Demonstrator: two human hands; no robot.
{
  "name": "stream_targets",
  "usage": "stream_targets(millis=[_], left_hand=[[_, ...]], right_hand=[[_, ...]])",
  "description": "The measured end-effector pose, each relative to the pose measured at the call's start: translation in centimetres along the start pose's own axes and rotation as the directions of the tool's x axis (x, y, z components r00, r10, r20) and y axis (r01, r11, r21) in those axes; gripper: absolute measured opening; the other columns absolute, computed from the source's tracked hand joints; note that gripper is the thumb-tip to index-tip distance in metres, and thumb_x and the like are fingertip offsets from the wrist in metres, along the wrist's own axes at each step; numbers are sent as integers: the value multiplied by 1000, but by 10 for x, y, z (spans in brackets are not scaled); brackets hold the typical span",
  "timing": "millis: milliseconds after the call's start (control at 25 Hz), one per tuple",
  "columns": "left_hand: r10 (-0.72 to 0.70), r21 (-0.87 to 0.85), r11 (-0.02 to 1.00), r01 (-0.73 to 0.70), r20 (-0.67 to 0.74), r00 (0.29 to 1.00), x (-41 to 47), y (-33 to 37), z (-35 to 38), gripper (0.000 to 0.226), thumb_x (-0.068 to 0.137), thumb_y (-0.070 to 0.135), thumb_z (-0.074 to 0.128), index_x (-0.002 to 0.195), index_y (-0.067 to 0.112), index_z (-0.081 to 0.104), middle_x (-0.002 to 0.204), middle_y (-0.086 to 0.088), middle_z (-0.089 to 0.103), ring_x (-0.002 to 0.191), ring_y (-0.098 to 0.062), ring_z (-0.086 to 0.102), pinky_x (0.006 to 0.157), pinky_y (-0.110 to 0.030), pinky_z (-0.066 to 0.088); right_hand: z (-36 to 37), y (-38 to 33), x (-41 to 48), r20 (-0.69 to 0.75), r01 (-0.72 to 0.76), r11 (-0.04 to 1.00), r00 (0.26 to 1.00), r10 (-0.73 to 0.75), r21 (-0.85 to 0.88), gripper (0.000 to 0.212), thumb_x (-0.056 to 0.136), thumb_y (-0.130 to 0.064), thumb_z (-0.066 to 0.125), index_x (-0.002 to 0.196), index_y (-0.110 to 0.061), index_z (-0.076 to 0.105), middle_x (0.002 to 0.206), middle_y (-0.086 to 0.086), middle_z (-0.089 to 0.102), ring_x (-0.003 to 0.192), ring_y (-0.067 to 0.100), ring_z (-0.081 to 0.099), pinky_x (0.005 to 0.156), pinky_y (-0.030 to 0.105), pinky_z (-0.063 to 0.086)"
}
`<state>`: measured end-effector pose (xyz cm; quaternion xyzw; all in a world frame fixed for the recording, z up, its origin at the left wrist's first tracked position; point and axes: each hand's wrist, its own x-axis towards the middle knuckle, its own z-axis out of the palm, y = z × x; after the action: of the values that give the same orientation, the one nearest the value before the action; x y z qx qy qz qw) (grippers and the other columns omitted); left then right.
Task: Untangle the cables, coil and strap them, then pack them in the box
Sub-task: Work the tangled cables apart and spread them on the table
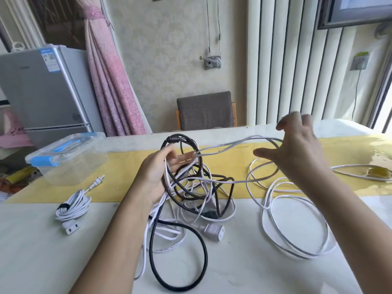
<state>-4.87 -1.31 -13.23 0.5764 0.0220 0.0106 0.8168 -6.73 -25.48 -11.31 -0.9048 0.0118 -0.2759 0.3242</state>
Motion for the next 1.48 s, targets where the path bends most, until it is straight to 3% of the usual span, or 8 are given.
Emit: stream_targets(millis=[160,320,440,560,720,1080,1240,1480], left_hand=[[-60,-86,994,61,18,998,1,-2,-4,35,102,35,35,103,16,65,82,-15,73,65,-21,70,60,-30,52],[146,247,957,-152,44,988,-3,-5,6,34,102,40,31,117,30,61,83,-8,75,64,-13,69,66,-28,51],[212,491,824,-285,200,957,-9,-3,8,16,97,45,44,110,44,53,86,9,75,97,-3,66,97,-28,46],[159,409,864,-294,333,929,-21,2,10,19,88,31,55,103,39,47,99,-2,67,107,-15,44,76,-11,48],[212,355,883,-306,282,936,-18,2,5,37,67,32,68,98,18,52,77,-5,72,74,-16,72,71,-35,49],[569,446,708,-548,100,817,-2,-13,11,19,93,11,58,108,6,47,82,-5,68,77,-8,69,73,-22,49],[419,389,752,-532,340,842,-6,-10,9,27,92,-2,55,113,12,46,96,-2,74,95,-13,68,80,-19,50],[394,500,687,-526,351,849,-7,-16,15,32,79,12,61,110,16,52,90,-1,72,83,-15,67,77,-33,49]], right_hand=[[-5,-24,-14,112,323,921,946,-305,-218,44,70,-50,76,79,-24,42,70,-9,50,68,21,50,59,34,39],[-9,-24,-14,195,315,922,913,-360,225,57,75,-80,39,95,-29,54,81,-12,53,72,-5,50,63,17,37],[-7,-9,-5,-76,362,916,932,-354,171,40,85,-65,47,97,-28,47,92,-11,45,76,-6,47,64,15,31],[2,-2,0,-216,355,935,912,-348,-10,34,84,-49,61,83,-22,40,84,-6,44,67,18,47,60,31,29],[5,1,1,-269,509,843,800,-537,-172,44,83,-51,59,57,-15,55,59,-7,37,45,20,35,44,23,25],[23,-12,-12,380,350,929,849,-368,118,19,89,-32,63,106,-28,68,64,-8,68,55,0,52,53,16,39],[30,-18,-19,331,374,905,843,-423,203,39,92,-9,54,127,-25,57,93,-13,63,73,-1,56,65,10,39],[37,-41,-36,138,254,942,948,-287,218,16,82,-7,64,86,-22,60,71,-15,56,60,-6,48,58,8,35]])
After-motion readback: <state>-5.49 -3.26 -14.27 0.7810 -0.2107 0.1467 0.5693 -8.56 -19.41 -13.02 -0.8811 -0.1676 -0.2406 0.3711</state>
